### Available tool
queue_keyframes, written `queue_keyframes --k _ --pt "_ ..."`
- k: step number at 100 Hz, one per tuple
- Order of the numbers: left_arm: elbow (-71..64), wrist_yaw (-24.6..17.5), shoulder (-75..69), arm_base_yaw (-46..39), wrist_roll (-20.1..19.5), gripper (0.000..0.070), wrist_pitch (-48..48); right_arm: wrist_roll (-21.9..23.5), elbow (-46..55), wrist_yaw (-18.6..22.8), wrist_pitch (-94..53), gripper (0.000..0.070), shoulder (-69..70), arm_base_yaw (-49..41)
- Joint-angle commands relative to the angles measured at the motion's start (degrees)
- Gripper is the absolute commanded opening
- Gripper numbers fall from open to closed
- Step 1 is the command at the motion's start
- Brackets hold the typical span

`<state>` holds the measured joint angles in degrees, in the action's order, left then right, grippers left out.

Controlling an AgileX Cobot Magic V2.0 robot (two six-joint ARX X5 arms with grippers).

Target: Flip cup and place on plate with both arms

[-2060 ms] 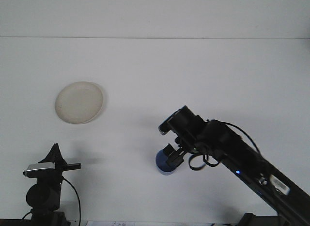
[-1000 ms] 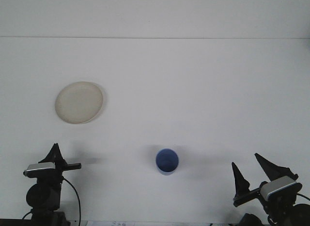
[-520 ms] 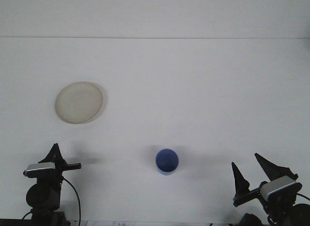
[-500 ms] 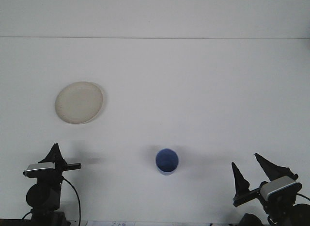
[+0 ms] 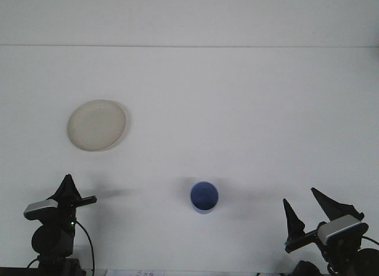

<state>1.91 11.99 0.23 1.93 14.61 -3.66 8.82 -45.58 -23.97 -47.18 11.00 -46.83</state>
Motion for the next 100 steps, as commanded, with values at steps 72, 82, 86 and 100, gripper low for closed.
queue_keyframes --k 72,82,86,100 --pt "52.1 -32.6 41.9 3.1 -5.8 0.0563 28.3 0.0 -0.6 0.0 0.5 0.0514 0.2 -0.5" --pt "58.8 -34.7 50.3 7.6 -8.0 0.0563 35.2 0.0 -0.6 0.0 0.5 0.0514 0.2 -0.5" --pt "61.5 -34.7 54.0 10.4 -9.3 0.0563 37.9 0.0 -0.6 0.0 0.5 0.0514 0.2 -0.5" --pt "67.7 -34.5 63.8 19.0 -12.9 0.0563 44.2 0.0 -0.6 -0.1 0.5 0.0514 0.2 -0.5"
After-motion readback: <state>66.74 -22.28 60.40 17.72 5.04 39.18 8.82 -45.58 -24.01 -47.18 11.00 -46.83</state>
